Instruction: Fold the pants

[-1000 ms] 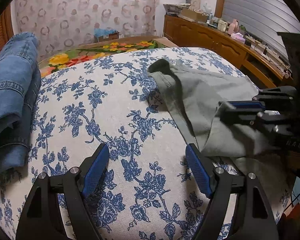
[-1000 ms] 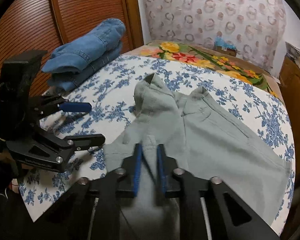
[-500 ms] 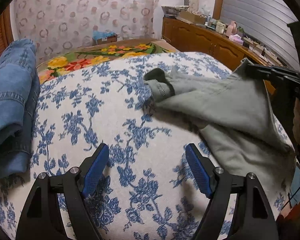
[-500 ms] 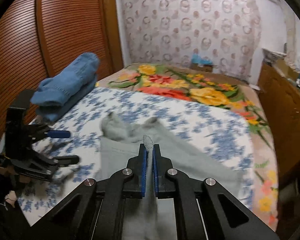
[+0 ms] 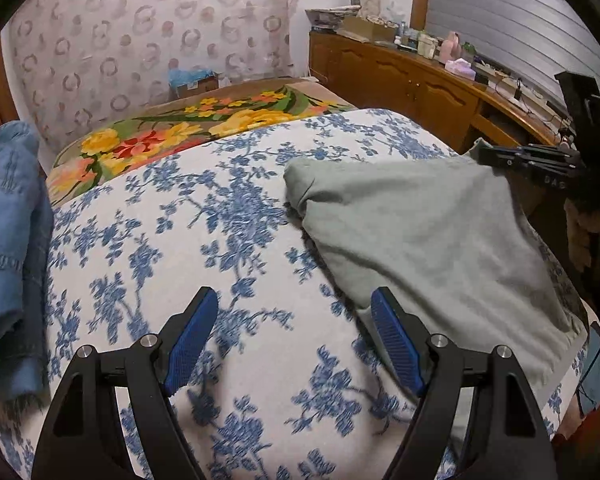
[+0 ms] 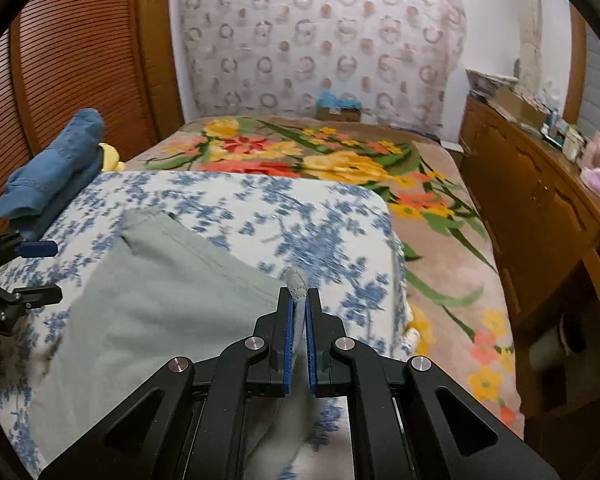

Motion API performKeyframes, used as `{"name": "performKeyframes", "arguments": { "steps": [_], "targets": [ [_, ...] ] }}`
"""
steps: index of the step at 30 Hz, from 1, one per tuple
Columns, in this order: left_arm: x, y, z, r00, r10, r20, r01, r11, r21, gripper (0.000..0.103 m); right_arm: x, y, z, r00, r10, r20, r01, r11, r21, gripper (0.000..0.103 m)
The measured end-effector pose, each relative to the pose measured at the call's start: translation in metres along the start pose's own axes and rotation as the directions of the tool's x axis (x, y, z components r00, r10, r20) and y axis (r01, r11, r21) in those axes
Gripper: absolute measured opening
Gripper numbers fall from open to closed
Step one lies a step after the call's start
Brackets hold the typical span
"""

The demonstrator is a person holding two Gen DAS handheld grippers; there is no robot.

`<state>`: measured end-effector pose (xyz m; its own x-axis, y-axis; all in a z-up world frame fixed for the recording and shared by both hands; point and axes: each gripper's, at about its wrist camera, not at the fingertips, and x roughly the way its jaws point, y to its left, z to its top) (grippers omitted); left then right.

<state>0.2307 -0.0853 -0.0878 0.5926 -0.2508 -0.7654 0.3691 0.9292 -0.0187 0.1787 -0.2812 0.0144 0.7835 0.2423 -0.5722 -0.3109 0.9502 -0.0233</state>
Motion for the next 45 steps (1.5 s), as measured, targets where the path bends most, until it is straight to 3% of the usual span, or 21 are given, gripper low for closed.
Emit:
{"name": "performKeyframes", "arguments": {
  "steps": [7, 15, 17, 23, 34, 39, 43, 45],
  "targets": [
    [0.015, -0.012, 0.010, 1.000, -0.003, -0.027, 0.004, 1.000, 0.018, 0.080, 0.010, 0.001, 0.006, 0.999, -0.017, -0.037, 0.017, 1.000, -0.001, 0.006],
    [0.030, -0.016, 0.024, 0.999, 0.004, -0.041, -0.003, 0.999, 0.035, 0.080, 0.016, -0.019, 0.008, 0.998, 0.017, -0.061, -0.016, 1.000, 0.007, 0.006],
    [0.037, -0.015, 0.031, 0.999, 0.002, -0.040, 0.000, 0.999, 0.042, 0.080, 0.014, -0.023, 0.007, 0.998, 0.029, -0.057, -0.028, 0.999, 0.020, 0.016],
    [0.051, -0.007, 0.048, 0.999, 0.003, -0.032, -0.002, 1.000, 0.025, 0.080, 0.007, -0.032, 0.003, 0.998, 0.025, -0.052, -0.023, 0.999, 0.044, 0.028],
    [0.072, 0.006, 0.062, 0.999, -0.009, -0.045, 0.008, 1.000, -0.029, 0.079, 0.009, -0.033, 0.001, 0.988, 0.093, -0.126, -0.085, 0.994, 0.072, 0.029],
    [0.076, 0.003, 0.062, 0.998, -0.040, -0.042, 0.039, 0.999, -0.029, 0.062, 0.008, -0.036, 0.003, 0.989, 0.095, -0.112, -0.088, 0.994, 0.066, 0.029],
    [0.077, 0.001, 0.063, 0.998, -0.049, -0.039, 0.048, 0.998, -0.028, 0.058, 0.010, -0.034, 0.004, 0.989, 0.101, -0.108, -0.095, 0.994, 0.063, 0.029],
    [0.077, 0.000, 0.062, 0.998, -0.048, -0.035, 0.047, 0.998, -0.028, 0.055, 0.011, -0.032, 0.004, 0.988, 0.113, -0.108, -0.107, 0.992, 0.061, 0.020]
  ]
}}
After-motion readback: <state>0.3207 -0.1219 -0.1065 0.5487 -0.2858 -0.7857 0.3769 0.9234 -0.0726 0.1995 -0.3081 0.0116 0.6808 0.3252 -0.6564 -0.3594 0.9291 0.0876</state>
